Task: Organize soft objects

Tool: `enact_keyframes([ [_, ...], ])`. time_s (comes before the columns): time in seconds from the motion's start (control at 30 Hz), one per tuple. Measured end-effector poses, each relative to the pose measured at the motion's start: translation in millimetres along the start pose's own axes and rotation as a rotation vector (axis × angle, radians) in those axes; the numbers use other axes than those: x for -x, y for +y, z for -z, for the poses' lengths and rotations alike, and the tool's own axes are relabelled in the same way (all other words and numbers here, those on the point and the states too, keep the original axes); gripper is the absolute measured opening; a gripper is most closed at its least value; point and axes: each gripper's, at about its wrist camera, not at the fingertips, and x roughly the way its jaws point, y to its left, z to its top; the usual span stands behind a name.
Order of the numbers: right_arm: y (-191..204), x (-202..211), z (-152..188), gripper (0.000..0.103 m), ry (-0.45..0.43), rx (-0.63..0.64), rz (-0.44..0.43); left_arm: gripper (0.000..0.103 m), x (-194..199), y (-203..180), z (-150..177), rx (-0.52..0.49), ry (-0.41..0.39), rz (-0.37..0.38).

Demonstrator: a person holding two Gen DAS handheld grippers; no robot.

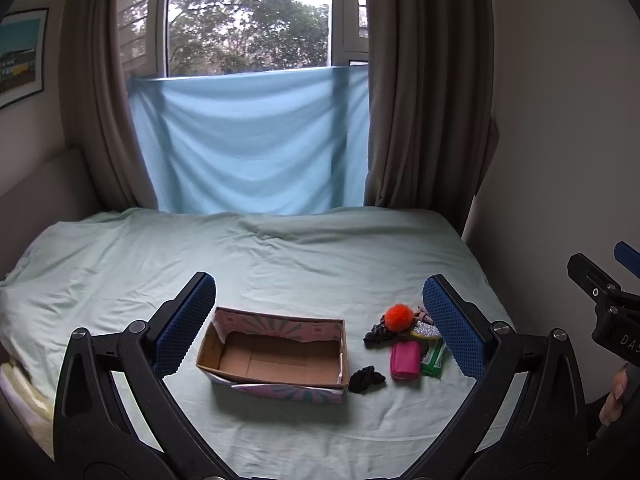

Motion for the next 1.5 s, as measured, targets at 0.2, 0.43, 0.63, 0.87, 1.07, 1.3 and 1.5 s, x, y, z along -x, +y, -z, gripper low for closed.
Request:
enact_keyframes([
  [0.2,2.7,-0.1,0.4,0.103,0.000,0.000,0.003,0.103,-3.8,1.3,-2.2,0.001,0.007,0.004],
  [0.43,4.7,1.1,0.1,0.103,0.000,-0.002,0.003,0.103,-6.7,4.3,-3.9,0.003,0.010,0.005],
  [0.63,7.6,-1.7,-3.1,0.103,0.006,-0.006,0.012,0.103,-16.1,7.5,-10.3,0.005,0.042,0.015],
  [0.87,-2.7,-16.9,-8.3,0.103,0.049,-0.048,0.021,0.103,-59.8,-4.1,-16.5,-0.003,0.090,0.055],
  [1.07,-34.7,-58.3,0.3,0.103,0.085,-0.066,0.049,0.103,-112.0,-44.3,-6.0,-0.005,0.146,0.093],
  [1.3,-78.8,-132.8,20.5,0.103,0.159,-0.070,0.019,0.103,-184.4,-103.4,15.4,-0.031,0.222,0.096],
  [1.5,-112.6,-209.9,54.2,0.103,0.241,-0.082,-0.007,0.103,-266.9,-146.1,53.4,-0.048,0.291,0.118],
])
